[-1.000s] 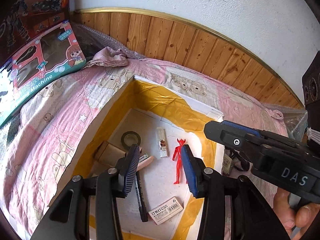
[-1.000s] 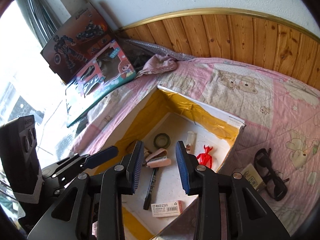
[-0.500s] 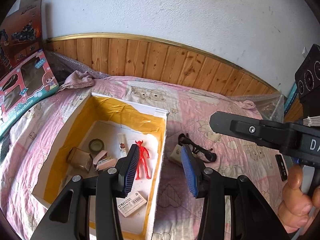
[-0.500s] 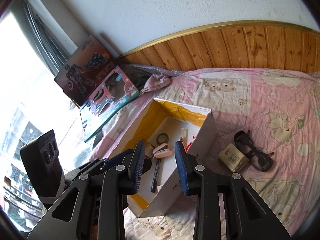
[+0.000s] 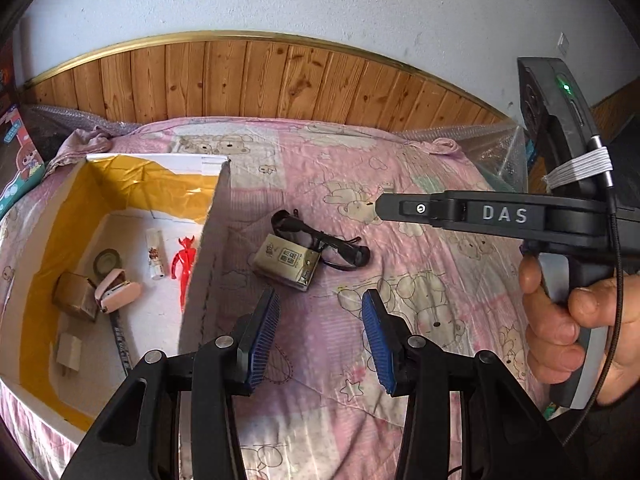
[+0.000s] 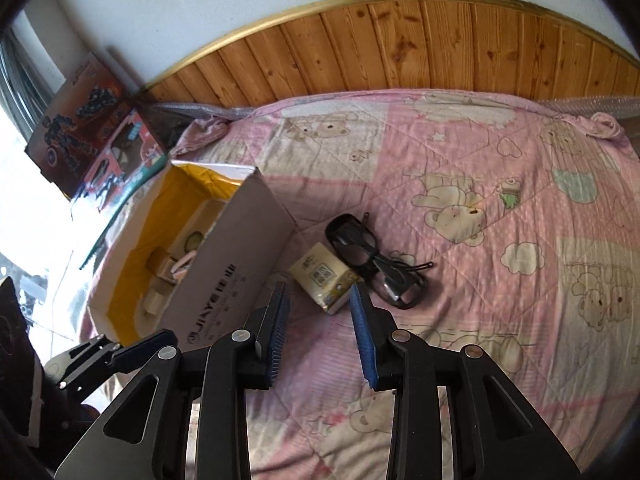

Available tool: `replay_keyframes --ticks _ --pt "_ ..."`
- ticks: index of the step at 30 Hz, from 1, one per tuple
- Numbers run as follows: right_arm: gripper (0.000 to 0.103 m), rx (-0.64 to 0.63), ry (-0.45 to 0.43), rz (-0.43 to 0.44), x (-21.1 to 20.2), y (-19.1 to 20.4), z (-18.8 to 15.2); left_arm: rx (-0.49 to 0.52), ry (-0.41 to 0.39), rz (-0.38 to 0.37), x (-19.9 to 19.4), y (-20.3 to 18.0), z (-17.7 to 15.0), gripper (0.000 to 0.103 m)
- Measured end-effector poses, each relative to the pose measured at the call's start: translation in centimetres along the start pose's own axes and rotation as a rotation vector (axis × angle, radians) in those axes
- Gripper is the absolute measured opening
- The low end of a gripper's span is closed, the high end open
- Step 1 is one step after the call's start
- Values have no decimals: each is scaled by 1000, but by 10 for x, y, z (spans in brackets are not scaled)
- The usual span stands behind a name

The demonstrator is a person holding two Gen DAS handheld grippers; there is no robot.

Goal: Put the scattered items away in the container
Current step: 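Withdraw both tools from the box toward the tissue pack and glasses, then grasp the beige tissue pack with the left tool while the right tool grasps the black glasses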

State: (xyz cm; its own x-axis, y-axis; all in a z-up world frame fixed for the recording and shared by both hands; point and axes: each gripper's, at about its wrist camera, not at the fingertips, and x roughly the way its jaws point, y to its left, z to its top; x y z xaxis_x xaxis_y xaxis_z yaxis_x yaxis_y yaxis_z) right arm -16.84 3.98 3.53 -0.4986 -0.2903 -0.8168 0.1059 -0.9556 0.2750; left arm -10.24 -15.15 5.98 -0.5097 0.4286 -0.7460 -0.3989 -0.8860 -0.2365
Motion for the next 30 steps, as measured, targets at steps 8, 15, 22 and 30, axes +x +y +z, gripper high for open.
replay_keyframes --ticks 8,15,22,30 --pt "36 -128 52 -82 70 -23 17 -172 89 9 62 17 12 49" --pt "39 -206 52 -131 101 -39 18 -286 141 52 125 32 32 53" --pt "38 -130 193 -45 128 -62 10 -324 172 146 178 48 33 53" --pt "42 -225 303 -141 116 -42 12 -149 186 151 165 42 20 47"
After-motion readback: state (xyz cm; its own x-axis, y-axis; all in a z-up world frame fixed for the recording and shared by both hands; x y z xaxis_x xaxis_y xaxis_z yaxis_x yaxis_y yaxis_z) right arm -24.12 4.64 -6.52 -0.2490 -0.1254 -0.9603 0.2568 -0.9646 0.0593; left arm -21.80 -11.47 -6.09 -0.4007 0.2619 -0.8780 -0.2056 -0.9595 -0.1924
